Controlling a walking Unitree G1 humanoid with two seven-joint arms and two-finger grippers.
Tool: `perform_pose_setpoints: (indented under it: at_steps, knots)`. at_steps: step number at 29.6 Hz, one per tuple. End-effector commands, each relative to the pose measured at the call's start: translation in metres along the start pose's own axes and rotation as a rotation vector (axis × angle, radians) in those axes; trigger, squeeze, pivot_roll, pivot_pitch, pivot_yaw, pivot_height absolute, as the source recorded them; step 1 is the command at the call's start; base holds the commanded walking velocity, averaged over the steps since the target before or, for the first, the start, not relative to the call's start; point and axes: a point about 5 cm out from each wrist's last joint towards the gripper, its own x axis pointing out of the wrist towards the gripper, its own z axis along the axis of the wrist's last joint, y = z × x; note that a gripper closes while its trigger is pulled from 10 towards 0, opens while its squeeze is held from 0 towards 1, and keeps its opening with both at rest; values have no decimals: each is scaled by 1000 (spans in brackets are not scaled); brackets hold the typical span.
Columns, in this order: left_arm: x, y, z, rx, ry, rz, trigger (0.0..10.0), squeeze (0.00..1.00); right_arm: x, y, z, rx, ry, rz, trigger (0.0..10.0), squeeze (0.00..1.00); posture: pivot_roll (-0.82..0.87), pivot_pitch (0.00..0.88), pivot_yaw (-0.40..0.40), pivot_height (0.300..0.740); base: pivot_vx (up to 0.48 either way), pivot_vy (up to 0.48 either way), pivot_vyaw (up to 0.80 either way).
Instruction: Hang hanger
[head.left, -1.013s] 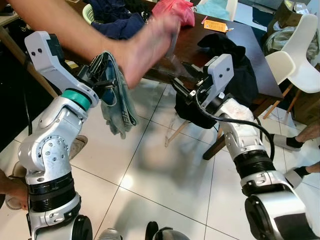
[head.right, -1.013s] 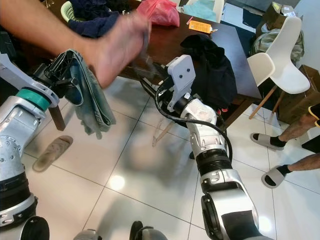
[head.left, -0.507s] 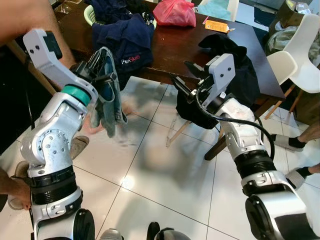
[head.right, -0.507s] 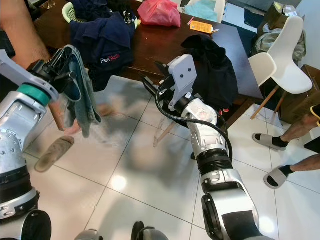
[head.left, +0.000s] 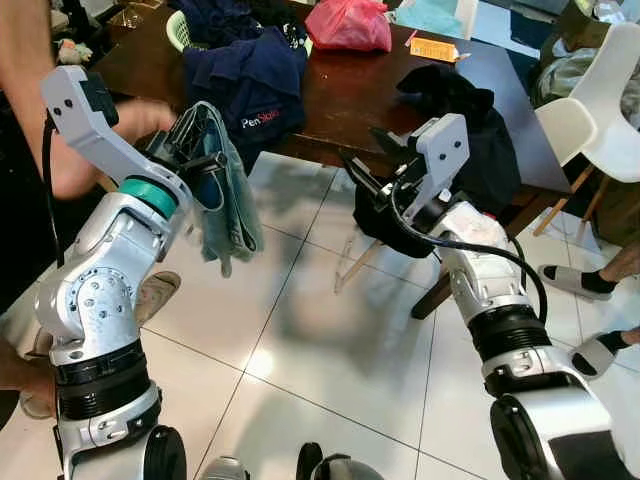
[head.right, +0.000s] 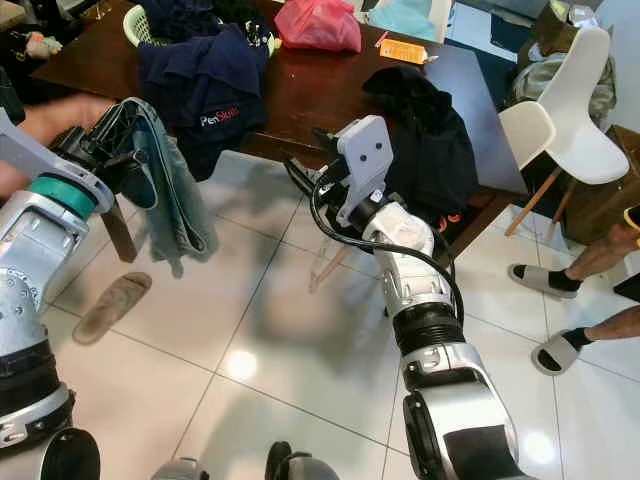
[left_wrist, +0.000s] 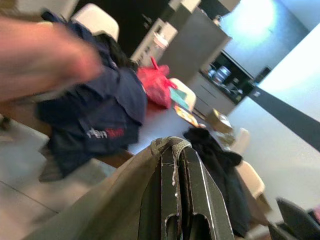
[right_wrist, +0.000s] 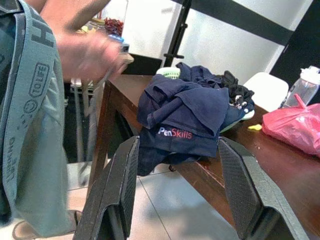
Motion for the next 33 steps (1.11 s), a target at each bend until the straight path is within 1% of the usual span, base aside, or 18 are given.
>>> perform_pose_setpoints:
  at_steps: [1, 9, 11, 14, 15, 16, 17, 18, 19, 20, 22, 23, 24, 26, 27, 28, 31, 33]
  knots:
    - [0, -15, 10, 50, -40, -32, 10000, 0, -5, 0, -6, 12, 25, 3, 10000, 0, 285, 71, -80, 740, 0, 0, 0]
    - [-7, -34, 15, 51, -57, -93, 10000, 0, -4, 3, -8, 15, 44, 34, 10000, 0, 295, 98, -98, 740, 0, 0, 0]
    - [-8, -34, 16, 45, -53, -113, 10000, 0, -2, 6, -10, 8, 68, 58, 10000, 0, 290, 94, -99, 740, 0, 0, 0]
    - [-10, -25, 16, 61, -37, -118, 10000, 0, 1, 6, -18, -27, 148, 68, 10000, 0, 283, 90, -99, 740, 0, 0, 0]
    - [-10, -20, 13, 64, -26, -108, 10000, 0, 4, -8, -22, -8, 212, -15, 10000, 0, 269, 77, -98, 740, 0, 0, 0]
    - [-10, -20, 13, 64, -26, -108, 10000, 0, 4, -8, -22, -8, 212, -15, 10000, 0, 269, 77, -98, 740, 0, 0, 0]
    - [-10, -18, 10, 66, -18, -100, 10000, 0, 6, -18, -24, 10, 253, -79, 10000, 0, 270, 75, -97, 740, 0, 0, 0]
    - [-10, -18, 10, 66, -18, -100, 10000, 0, 6, -18, -24, 10, 253, -79, 10000, 0, 270, 75, -97, 740, 0, 0, 0]
    - [-9, -17, 7, 62, -10, -97, 10000, 0, 6, -36, -23, 50, 294, -185, 10000, 0, 267, 82, -102, 740, 0, 0, 0]
    - [-9, -17, 7, 62, -10, -97, 10000, 0, 6, -36, -23, 50, 294, -185, 10000, 0, 267, 82, -102, 740, 0, 0, 0]
    - [-8, -17, 1, 51, 10, -94, 10000, 0, -2, -71, -15, 75, 335, -394, 10000, 0, 241, 76, -85, 740, 0, 0, 0]
    - [-8, -17, 1, 51, 10, -94, 10000, 0, -2, -71, -15, 75, 335, -394, 10000, 0, 241, 76, -85, 740, 0, 0, 0]
    - [-8, -17, -3, 45, 27, -99, 10000, 0, -9, -86, -10, 103, 322, -471, 10000, 0, 221, 76, -62, 740, 0, 0, 0]
    - [-8, -17, -3, 45, 27, -99, 10000, 0, -9, -86, -10, 103, 322, -471, 10000, 0, 221, 76, -62, 740, 0, 0, 0]
    - [-8, -17, -5, 41, 40, -103, 10000, 0, -14, -94, -7, 119, 308, -508, 10000, 0, 221, 76, -62, 740, 0, 0, 0]
    - [-5, -17, -6, 37, 61, -117, 10000, 0, -22, -96, -6, 126, 270, -477, 10000, 0, 185, 80, -7, 740, 0, 0, 0]
    - [1, -17, -2, 38, 98, -154, 10000, 0, -40, -89, -12, 126, 230, -387, 10000, 0, 164, 86, 34, 740, 0, 0, 0]
    - [2, -17, -1, 39, 105, -162, 10000, 0, -44, -88, -15, 128, 235, -380, 10000, 0, 164, 86, 34, 740, 0, 0, 0]
